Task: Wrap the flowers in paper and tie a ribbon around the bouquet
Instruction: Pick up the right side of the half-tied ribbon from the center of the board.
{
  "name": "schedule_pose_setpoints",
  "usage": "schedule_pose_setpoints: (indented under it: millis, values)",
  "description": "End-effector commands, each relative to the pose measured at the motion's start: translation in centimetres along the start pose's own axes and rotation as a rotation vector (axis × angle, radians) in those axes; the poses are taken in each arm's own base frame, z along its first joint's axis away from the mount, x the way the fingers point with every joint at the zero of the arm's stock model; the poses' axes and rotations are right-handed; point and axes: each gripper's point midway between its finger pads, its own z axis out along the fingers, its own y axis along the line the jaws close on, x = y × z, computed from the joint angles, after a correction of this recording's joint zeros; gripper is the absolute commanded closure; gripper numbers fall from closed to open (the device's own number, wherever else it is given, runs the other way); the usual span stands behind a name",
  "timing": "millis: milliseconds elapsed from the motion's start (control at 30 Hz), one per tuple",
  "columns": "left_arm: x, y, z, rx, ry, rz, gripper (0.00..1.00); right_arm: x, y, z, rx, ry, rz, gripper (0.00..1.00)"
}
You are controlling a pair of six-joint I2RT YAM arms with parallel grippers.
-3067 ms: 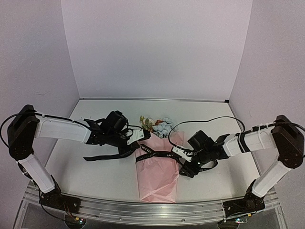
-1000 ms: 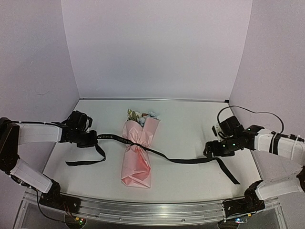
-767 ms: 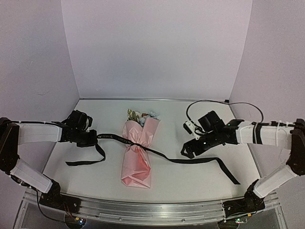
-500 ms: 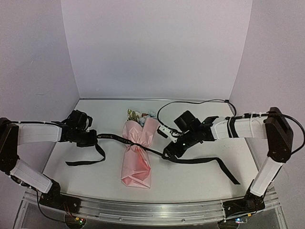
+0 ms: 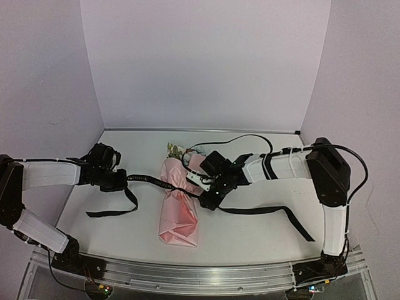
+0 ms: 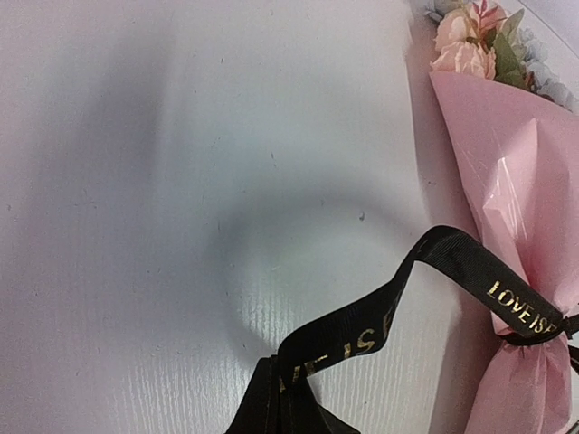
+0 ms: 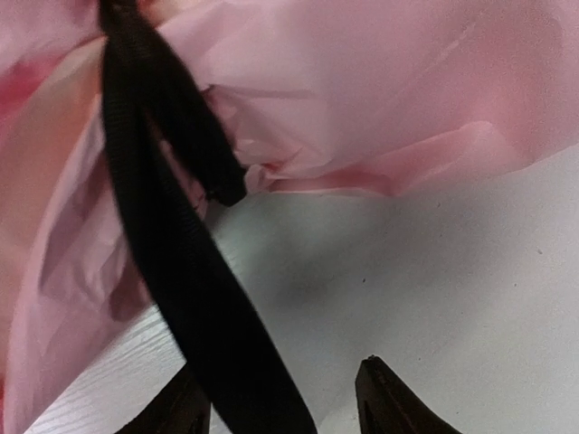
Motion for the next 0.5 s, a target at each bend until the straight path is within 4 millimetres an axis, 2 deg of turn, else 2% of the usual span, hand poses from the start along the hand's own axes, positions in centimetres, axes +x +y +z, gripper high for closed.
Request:
schedule_pose_setpoints:
  millis: [0,67,100,133,200,333,467]
  values:
    - [-2.5,-1.4,-1.3,0.032,-0.074,0.014,1.00,-1.3,-2.0,0.7,0.125,0.007,0.034,0.51]
    - [-2.3,-1.3,-1.3,0.031,-0.071,-0.003,1.00,-1.4,-2.2,0.9,0.139,0.008,0.064,0.61]
    - [-2.1,-1.3,-1.3,0.030,-0.069,-0.012,1.00,-1.3,-2.4,0.9,0.149,0.010,0.083,0.75]
    - [-1.9,-1.2,-1.3,0.029,-0.065,-0.019,1.00,-1.0,-2.6,0.8,0.163,0.016,0.100,0.96]
    - [-1.6,-1.5,-1.3,0.034,-0.065,-0.034,1.00,0.1,-3.2,0.0,0.205,0.028,0.146,1.00]
    - [-0.9,-2.0,-1.5,0.044,-0.068,-0.056,1.00,2.9,-5.3,-3.5,0.355,-0.005,0.259,1.00]
    - [-0.5,-2.0,-1.5,0.048,-0.059,-0.097,1.00,6.9,-7.3,-6.8,0.518,-0.030,0.363,1.00]
